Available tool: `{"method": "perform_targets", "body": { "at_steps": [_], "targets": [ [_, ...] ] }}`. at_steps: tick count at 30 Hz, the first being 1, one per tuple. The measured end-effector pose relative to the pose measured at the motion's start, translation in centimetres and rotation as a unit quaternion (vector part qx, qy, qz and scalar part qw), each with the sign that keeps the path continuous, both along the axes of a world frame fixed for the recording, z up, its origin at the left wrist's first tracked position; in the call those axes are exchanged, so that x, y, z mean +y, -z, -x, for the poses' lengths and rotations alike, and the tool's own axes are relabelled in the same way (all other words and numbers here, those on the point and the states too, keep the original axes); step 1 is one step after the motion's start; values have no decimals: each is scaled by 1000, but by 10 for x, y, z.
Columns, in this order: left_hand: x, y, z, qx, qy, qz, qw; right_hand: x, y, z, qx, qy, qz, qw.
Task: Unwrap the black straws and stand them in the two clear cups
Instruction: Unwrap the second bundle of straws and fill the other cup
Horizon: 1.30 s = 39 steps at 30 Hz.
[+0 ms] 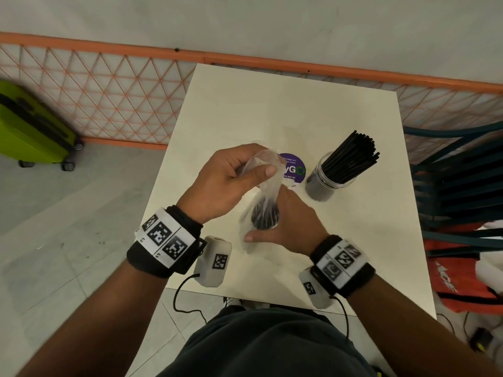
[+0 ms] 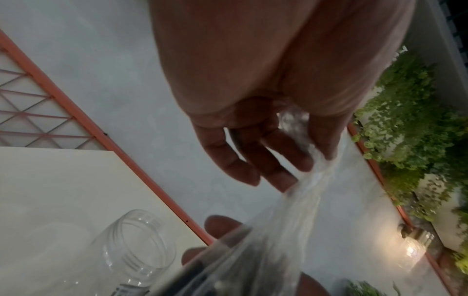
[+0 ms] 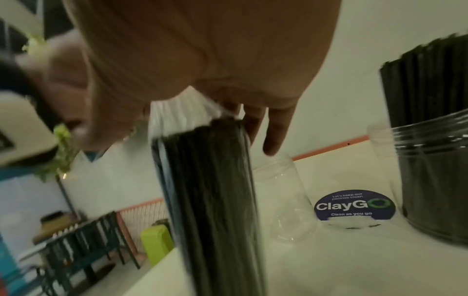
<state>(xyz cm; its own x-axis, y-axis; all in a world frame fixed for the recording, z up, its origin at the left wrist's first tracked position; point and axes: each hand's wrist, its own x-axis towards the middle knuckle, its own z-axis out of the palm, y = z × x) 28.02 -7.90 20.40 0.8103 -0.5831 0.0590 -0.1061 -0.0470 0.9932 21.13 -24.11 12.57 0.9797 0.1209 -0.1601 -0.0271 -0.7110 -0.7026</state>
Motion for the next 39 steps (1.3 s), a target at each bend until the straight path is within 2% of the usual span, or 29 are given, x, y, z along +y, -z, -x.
{"method": "perform_targets", "body": {
  "at_steps": [2, 4, 7, 13, 16, 19, 22, 24, 26, 28, 31, 32, 34, 36, 39],
  "targets": [
    [-5, -2, 3, -18, -3, -9, 1000, 4, 8, -5, -22, 32, 22, 999],
    [-5, -6, 2, -41, -9, -6, 999, 1, 12, -6, -37, 71, -24, 996],
    [1, -8, -1, -52, -13, 6, 999, -6, 16, -4, -10, 74, -73, 995],
    [7, 0, 5, -21, -26, 25, 999, -1, 29, -4, 55, 64, -66, 994],
    [10, 4, 8, -16, -34, 41, 998, 4, 29, -5, 36, 89, -15, 995],
    [26, 22, 8, -35, -77, 50, 995, 5, 28, -3, 11, 101, -33, 994],
    [45, 58, 11, 28, -81, -29, 996, 5, 30, -4, 9, 86, -48, 995],
    [47, 77, 19, 79, -32, -93, 992, 5, 32, -6, 0, 78, -50, 996],
    [39, 90, 28, 96, -10, -133, 986, 7, 34, -8, -10, 77, -63, 995],
    [30, 103, 33, 94, -36, -143, 985, 11, 40, -8, -14, 61, -73, 995],
    [23, 117, 44, 140, -123, -162, 969, 13, 55, -8, 47, 50, -88, 994],
    [22, 119, 46, 140, -159, -166, 963, 12, 60, -8, 70, 55, -83, 993],
    [19, 126, 46, 113, -176, -200, 957, 8, 68, -10, 81, 62, -28, 994],
    [16, 132, 42, 86, -139, -248, 955, 5, 73, -12, 73, 55, 47, 995],
    [12, 141, 35, 27, -88, -369, 925, 3, 80, -16, 117, 44, 74, 989]
  ]
}}
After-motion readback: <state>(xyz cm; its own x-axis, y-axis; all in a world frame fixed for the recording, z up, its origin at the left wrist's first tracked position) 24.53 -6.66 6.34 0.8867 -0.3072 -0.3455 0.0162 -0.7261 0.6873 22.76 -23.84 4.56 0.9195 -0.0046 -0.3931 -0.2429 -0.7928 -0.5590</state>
